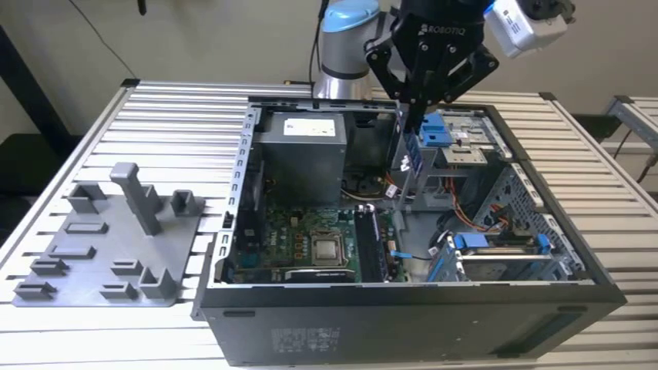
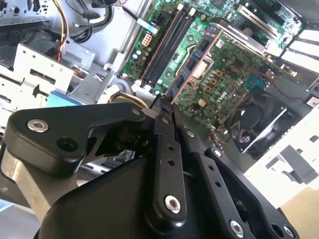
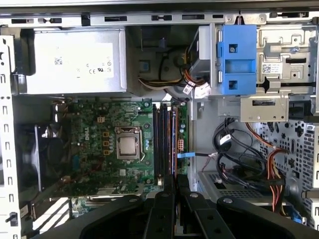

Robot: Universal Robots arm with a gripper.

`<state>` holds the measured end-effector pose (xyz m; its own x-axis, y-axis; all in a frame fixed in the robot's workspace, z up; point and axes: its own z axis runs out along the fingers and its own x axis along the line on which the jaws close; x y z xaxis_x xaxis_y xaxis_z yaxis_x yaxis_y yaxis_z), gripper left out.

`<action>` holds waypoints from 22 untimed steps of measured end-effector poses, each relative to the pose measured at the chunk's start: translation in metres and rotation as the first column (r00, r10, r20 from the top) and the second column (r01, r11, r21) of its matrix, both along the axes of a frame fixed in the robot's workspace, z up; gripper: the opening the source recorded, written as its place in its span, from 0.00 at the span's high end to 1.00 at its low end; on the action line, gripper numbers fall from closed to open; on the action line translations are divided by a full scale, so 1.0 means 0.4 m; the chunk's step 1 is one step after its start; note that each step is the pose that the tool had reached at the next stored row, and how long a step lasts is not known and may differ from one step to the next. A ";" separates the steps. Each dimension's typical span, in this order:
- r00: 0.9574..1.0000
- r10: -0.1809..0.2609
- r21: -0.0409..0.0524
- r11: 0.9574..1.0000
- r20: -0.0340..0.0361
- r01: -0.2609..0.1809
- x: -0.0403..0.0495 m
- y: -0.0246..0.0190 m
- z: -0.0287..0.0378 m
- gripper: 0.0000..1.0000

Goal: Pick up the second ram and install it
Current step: 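Insert the second ram into the second slot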

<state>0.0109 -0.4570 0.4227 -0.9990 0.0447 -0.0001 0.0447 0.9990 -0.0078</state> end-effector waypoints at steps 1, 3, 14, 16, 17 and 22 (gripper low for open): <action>1.000 0.000 0.000 1.000 0.000 0.000 0.000 0.000 -0.001 0.86; 1.000 0.000 0.000 1.000 0.000 0.000 0.000 -0.001 -0.004 0.86; 1.000 0.000 0.000 1.000 0.000 0.000 0.000 -0.003 -0.021 0.86; 1.000 0.000 0.000 1.000 0.000 0.000 0.000 -0.003 -0.024 0.86; 1.000 0.000 0.000 1.000 0.000 0.000 0.000 -0.003 -0.025 0.86; 1.000 0.000 -0.001 1.000 0.000 0.000 0.000 -0.003 -0.033 0.86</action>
